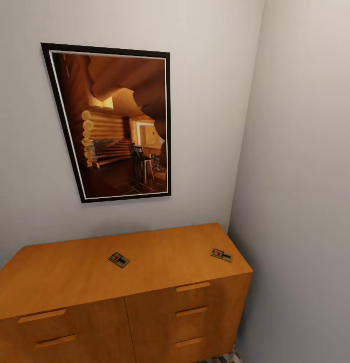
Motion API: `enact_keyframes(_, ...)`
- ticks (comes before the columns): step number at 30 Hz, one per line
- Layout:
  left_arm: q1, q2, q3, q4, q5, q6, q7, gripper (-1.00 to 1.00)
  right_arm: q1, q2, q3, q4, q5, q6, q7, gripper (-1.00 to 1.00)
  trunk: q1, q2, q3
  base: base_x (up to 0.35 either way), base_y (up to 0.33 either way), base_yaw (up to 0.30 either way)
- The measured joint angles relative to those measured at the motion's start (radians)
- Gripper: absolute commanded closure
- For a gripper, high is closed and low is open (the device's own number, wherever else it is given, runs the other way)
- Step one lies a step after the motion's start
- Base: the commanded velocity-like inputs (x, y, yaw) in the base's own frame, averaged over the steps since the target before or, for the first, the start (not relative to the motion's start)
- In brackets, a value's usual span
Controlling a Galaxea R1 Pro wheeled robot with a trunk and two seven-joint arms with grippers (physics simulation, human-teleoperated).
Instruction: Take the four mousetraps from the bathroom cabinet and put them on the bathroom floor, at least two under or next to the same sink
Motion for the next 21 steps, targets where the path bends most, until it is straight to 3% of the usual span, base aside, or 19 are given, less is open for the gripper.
enact_keyframes(16, 0.000, -0.010, -0.005, -0.004, -0.014, 0.002, -0.003, -1.00, 0.001, -0.005, 0.001, 0.000, 0.004, -0.013, -0.004, -1.00, 0.000, 0.000, 0.000, 0.000, 0.000, 0.000)
enact_keyframes(20, 0.000, -0.049, -0.020, -0.017, -0.033, 0.011, -0.003, -1.00, 0.000, -0.005, 0.004, -0.003, 0.006, -0.013, 0.002, -1.00, 0.000, 0.000, 0.000, 0.000, 0.000, 0.000)
enact_keyframes(21, -0.001, -0.071, -0.029, -0.023, -0.050, 0.018, -0.004, -1.00, -0.001, -0.007, 0.003, -0.007, 0.006, -0.010, 0.005, -1.00, 0.000, 0.000, 0.000, 0.000, 0.000, 0.000)
